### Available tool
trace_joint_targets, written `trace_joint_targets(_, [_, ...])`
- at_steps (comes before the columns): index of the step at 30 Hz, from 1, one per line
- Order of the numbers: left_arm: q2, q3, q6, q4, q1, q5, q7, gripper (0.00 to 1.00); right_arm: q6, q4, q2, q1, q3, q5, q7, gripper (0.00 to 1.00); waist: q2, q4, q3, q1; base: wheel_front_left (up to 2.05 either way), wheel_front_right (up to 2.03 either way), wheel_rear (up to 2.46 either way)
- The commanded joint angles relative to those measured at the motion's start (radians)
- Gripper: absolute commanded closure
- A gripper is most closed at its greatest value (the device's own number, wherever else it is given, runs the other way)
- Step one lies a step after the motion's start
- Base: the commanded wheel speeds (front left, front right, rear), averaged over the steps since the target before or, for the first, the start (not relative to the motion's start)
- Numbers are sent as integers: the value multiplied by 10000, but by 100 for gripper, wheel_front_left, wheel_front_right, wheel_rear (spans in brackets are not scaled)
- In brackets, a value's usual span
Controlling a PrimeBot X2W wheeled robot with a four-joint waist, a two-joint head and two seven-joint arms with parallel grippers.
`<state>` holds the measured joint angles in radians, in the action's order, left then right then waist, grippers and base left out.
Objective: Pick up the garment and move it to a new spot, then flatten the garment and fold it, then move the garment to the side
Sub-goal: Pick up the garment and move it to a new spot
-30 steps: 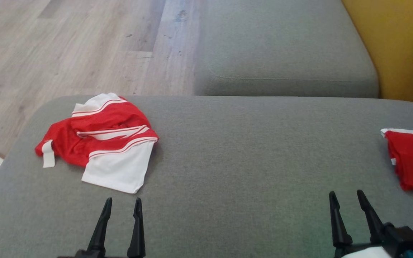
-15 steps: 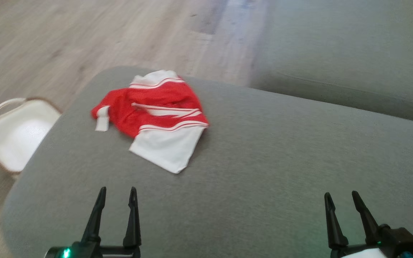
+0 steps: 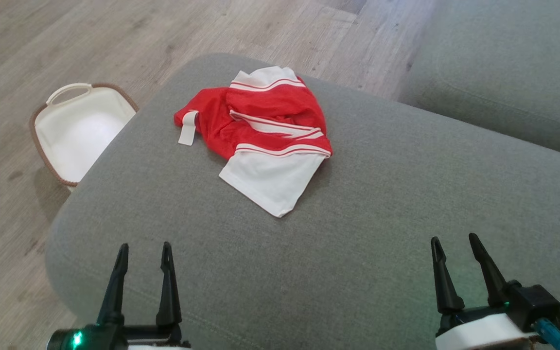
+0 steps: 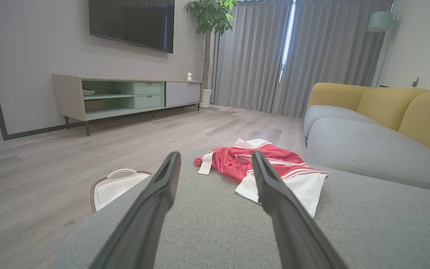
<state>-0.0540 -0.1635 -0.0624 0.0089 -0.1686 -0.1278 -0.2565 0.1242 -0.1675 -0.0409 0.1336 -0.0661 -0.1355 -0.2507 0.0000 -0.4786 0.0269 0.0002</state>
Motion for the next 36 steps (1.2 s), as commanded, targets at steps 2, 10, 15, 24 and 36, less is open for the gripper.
trace_joint_targets(2, [38,295,17,-330,667,-61,-53,0,65,324,-93,-283,-130,168,-110,0,0,-109,-112,-2,0,0,0])
trace_joint_targets(10, [-126,741,610,-525,2651,216,-53,0,65,802,-599,-91,81,493,-111,0,0,107,-1258,-2,0,0,0])
trace_joint_targets(15, [-303,867,973,-274,4327,257,-53,0,65,1072,-1193,-439,-6,528,-111,0,0,417,-2155,-2,0,0,0])
trace_joint_targets(24, [-592,1037,1376,2934,8487,-230,1055,0,65,1590,-2048,-1380,-251,492,-111,0,0,1164,-3703,-2,0,0,0])
trace_joint_targets(36, [-651,1171,1580,8913,12171,-1111,3548,0,65,1946,-2929,-2399,-411,505,-111,0,0,1782,-5541,-2,0,0,0])
